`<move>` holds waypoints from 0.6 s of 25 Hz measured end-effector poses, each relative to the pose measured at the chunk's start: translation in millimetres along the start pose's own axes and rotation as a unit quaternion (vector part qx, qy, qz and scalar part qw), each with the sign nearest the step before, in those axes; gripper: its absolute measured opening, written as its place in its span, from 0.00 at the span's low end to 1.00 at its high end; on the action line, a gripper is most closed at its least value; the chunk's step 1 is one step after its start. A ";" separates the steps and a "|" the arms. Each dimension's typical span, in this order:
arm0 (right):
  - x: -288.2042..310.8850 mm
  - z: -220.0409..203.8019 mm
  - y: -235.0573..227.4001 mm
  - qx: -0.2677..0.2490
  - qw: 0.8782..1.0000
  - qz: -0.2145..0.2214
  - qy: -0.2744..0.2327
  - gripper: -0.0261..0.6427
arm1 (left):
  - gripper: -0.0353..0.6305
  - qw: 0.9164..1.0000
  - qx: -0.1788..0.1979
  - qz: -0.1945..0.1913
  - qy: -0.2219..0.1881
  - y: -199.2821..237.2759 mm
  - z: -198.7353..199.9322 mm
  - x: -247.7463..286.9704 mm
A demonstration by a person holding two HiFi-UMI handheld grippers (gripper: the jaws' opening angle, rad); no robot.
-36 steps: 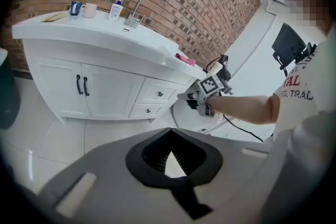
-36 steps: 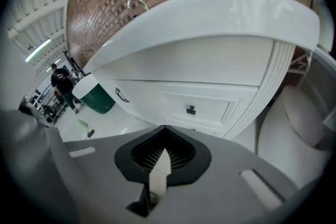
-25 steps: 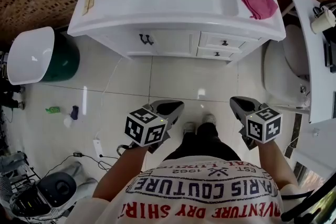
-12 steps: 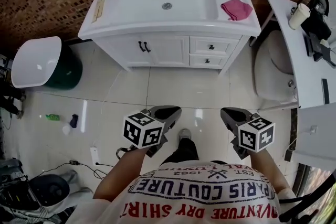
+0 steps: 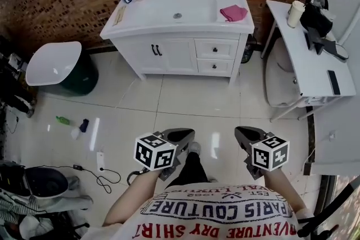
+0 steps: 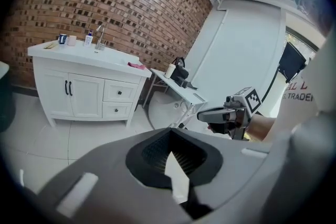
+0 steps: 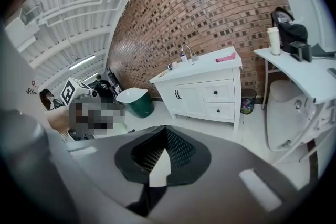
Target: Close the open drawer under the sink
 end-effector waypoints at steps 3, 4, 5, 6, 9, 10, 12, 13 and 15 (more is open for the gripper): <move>-31.8 -2.4 19.3 -0.004 1.000 0.003 -0.018 0.05 | 0.04 1.000 0.015 0.000 -0.003 -31.4 -2.3 -13.9; -40.3 -2.6 25.1 -0.008 1.000 0.003 -0.023 0.05 | 0.04 1.000 0.023 -0.001 -0.001 -40.0 -2.0 -17.1; -47.8 -2.4 30.2 -0.012 1.000 0.001 -0.028 0.05 | 0.04 1.000 0.031 -0.004 0.001 -47.8 -1.2 -19.4; -54.0 -1.8 34.9 -0.015 0.999 -0.002 -0.033 0.05 | 0.04 0.999 0.038 -0.009 0.004 -54.8 -0.5 -21.2; -60.3 0.3 53.9 -0.024 0.999 -0.005 -0.037 0.05 | 0.04 0.998 0.055 -0.019 0.008 -65.7 -4.4 -34.7; -57.1 1.2 61.8 -0.027 0.999 -0.003 -0.038 0.05 | 0.04 0.998 0.058 -0.018 0.006 -64.5 -6.0 -42.5; -49.3 2.4 76.6 -0.026 0.999 -0.002 -0.040 0.05 | 0.04 0.998 0.063 -0.025 -0.001 -59.6 -6.6 -55.5; -46.9 1.0 83.7 -0.021 0.999 -0.003 -0.041 0.05 | 0.04 0.997 0.065 -0.033 -0.002 -58.0 -7.3 -59.5; -42.7 -4.2 96.9 -0.015 0.999 -0.003 -0.040 0.05 | 0.04 0.997 0.069 -0.046 0.000 -55.7 -12.2 -65.6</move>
Point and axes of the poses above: the fingertips, and each gripper's own axes: x forward along the fingers, y to its left, z out of its top, the point moved 7 cm from there along -x, backward along the fingers, and after that the axes turned 7 degrees about -x, right-handed, at the moved point
